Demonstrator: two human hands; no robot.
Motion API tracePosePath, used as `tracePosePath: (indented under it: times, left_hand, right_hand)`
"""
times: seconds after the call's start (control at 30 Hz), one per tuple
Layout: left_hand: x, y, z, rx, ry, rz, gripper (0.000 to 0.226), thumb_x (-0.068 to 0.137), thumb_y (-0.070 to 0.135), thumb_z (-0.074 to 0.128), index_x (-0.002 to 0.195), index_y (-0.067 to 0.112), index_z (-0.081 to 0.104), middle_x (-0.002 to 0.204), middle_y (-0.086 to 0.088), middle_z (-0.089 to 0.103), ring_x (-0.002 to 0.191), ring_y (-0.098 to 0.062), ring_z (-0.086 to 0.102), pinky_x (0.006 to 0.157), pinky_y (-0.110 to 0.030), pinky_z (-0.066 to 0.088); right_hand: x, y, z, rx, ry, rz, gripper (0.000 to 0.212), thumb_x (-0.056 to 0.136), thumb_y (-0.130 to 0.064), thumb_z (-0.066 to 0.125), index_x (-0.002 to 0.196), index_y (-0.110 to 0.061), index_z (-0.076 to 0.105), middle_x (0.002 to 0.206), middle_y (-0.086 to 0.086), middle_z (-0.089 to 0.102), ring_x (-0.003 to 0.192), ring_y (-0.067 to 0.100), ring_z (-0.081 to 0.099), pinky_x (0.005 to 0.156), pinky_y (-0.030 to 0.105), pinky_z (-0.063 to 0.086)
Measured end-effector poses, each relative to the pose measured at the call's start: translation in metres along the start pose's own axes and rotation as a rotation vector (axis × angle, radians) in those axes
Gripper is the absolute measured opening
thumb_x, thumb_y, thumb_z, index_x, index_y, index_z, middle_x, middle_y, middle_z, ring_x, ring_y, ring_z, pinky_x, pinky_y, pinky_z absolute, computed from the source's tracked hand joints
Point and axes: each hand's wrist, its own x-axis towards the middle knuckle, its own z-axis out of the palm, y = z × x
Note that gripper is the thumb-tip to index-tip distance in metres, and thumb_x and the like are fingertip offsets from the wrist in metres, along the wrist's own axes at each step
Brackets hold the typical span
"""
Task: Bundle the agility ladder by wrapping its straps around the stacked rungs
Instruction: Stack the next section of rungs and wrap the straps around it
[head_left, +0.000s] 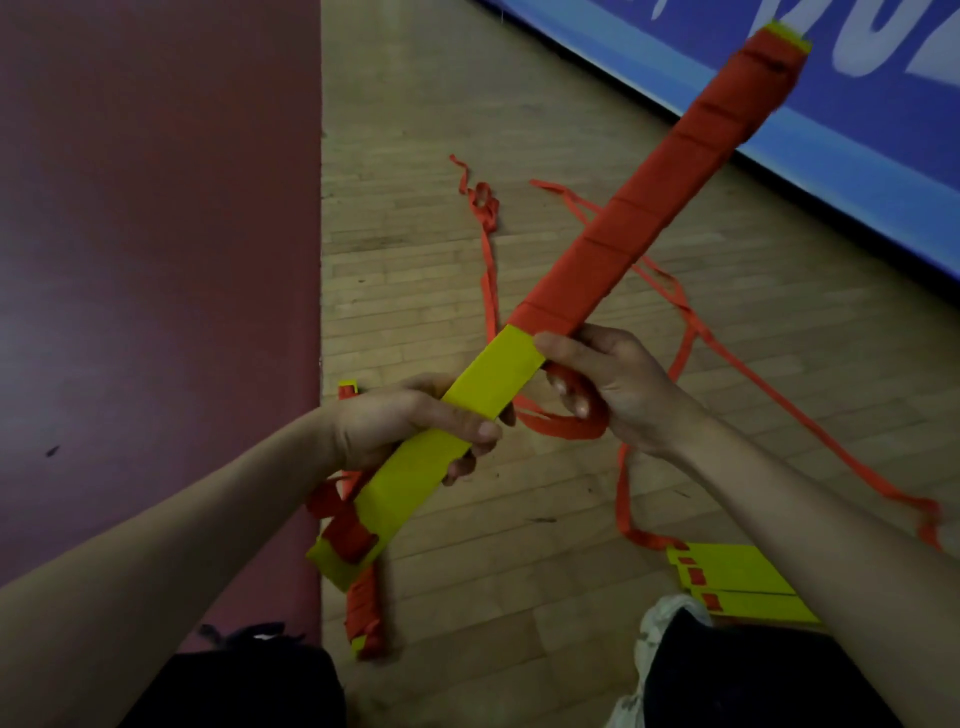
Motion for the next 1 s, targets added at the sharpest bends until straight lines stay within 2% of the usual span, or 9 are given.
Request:
tracePosePath:
  times: [0.13, 0.23, 0.3, 0.37, 0.43, 0.57, 0.77, 0.87, 1.0]
  left_hand:
    - [0.000, -0.002, -0.003, 0.085, 0.090, -0.026, 0.029, 0.077, 0.010, 0.068, 0.105, 0.004, 0.060, 0.077, -0.009, 0.057, 0.056, -0.020, 0.055, 0.053, -0.028, 0.048]
    - [-0.001, -0.004, -0.008, 0.116, 0.174, -0.065, 0.033, 0.074, 0.012, 0.071, 0.105, 0.004, 0.060, 0.079, -0.012, 0.057, 0.057, -0.021, 0.055, 0.053, -0.029, 0.048]
    - [-0.002, -0.006, -0.008, 0.126, 0.206, -0.084, 0.031, 0.074, 0.013, 0.072, 0.102, 0.005, 0.061, 0.079, -0.013, 0.058, 0.058, -0.021, 0.056, 0.053, -0.028, 0.048]
    - [0.000, -0.005, -0.005, 0.130, 0.253, -0.101, 0.027, 0.079, 0.016, 0.073, 0.100, 0.006, 0.060, 0.077, -0.012, 0.058, 0.058, -0.021, 0.056, 0.051, -0.027, 0.047]
    - [0.002, -0.003, -0.001, 0.084, 0.298, -0.157, 0.025, 0.090, 0.028, 0.061, 0.099, 0.005, 0.059, 0.075, -0.012, 0.058, 0.056, -0.021, 0.055, 0.052, -0.027, 0.046]
    - [0.005, 0.001, 0.001, 0.012, 0.365, -0.183, 0.051, 0.098, 0.044, 0.033, 0.099, 0.001, 0.062, 0.074, -0.013, 0.062, 0.059, -0.023, 0.058, 0.057, -0.029, 0.049]
    - [0.014, -0.002, 0.006, 0.006, 0.495, -0.122, 0.045, 0.101, 0.039, 0.037, 0.103, 0.002, 0.062, 0.080, -0.012, 0.064, 0.066, -0.023, 0.059, 0.063, -0.032, 0.048]
    - [0.017, -0.003, 0.007, 0.018, 0.530, -0.090, 0.039, 0.101, 0.036, 0.041, 0.100, 0.004, 0.063, 0.079, -0.010, 0.065, 0.063, -0.018, 0.061, 0.059, -0.028, 0.050]
    - [0.018, -0.005, 0.006, 0.092, 0.563, -0.046, 0.034, 0.099, 0.032, 0.046, 0.106, 0.004, 0.063, 0.084, -0.010, 0.067, 0.068, -0.015, 0.063, 0.061, -0.025, 0.051]
  right_hand:
    - [0.000, 0.009, -0.016, -0.184, -0.122, 0.157, 0.043, 0.078, -0.033, 0.063, 0.101, 0.003, 0.066, 0.067, 0.003, 0.069, 0.055, 0.015, 0.062, 0.054, 0.026, 0.047]
    - [0.001, 0.020, -0.020, -0.182, -0.170, 0.282, 0.024, 0.090, -0.020, 0.059, 0.102, -0.001, 0.067, 0.077, 0.008, 0.072, 0.068, 0.014, 0.069, 0.060, 0.025, 0.055]
    - [0.002, 0.023, -0.021, -0.192, -0.142, 0.313, 0.014, 0.088, -0.016, 0.063, 0.095, -0.005, 0.068, 0.075, 0.007, 0.073, 0.065, 0.012, 0.069, 0.057, 0.023, 0.055]
    - [0.004, 0.027, -0.022, -0.248, -0.080, 0.294, 0.015, 0.083, -0.019, 0.070, 0.092, -0.006, 0.070, 0.072, 0.006, 0.073, 0.062, 0.011, 0.068, 0.058, 0.024, 0.056]
    - [0.005, 0.032, -0.022, -0.305, -0.012, 0.246, 0.019, 0.079, -0.026, 0.074, 0.089, -0.010, 0.074, 0.075, 0.004, 0.073, 0.065, 0.010, 0.067, 0.063, 0.027, 0.053]
    - [0.006, 0.037, -0.017, -0.334, 0.099, 0.188, 0.027, 0.080, -0.036, 0.074, 0.097, -0.014, 0.073, 0.087, 0.002, 0.074, 0.080, 0.015, 0.067, 0.075, 0.036, 0.052]
    - [0.007, 0.037, -0.015, -0.284, 0.089, 0.146, 0.037, 0.070, -0.041, 0.081, 0.095, -0.015, 0.073, 0.089, 0.004, 0.075, 0.084, 0.017, 0.070, 0.088, 0.041, 0.052]
    - [0.008, 0.033, -0.012, -0.316, 0.114, 0.061, 0.020, 0.077, -0.031, 0.078, 0.091, -0.018, 0.072, 0.088, 0.003, 0.075, 0.080, 0.015, 0.071, 0.082, 0.034, 0.054]
    - [0.006, 0.032, -0.008, -0.320, 0.055, 0.038, 0.024, 0.087, -0.023, 0.070, 0.108, -0.012, 0.066, 0.090, 0.013, 0.071, 0.066, 0.027, 0.070, 0.063, 0.034, 0.056]
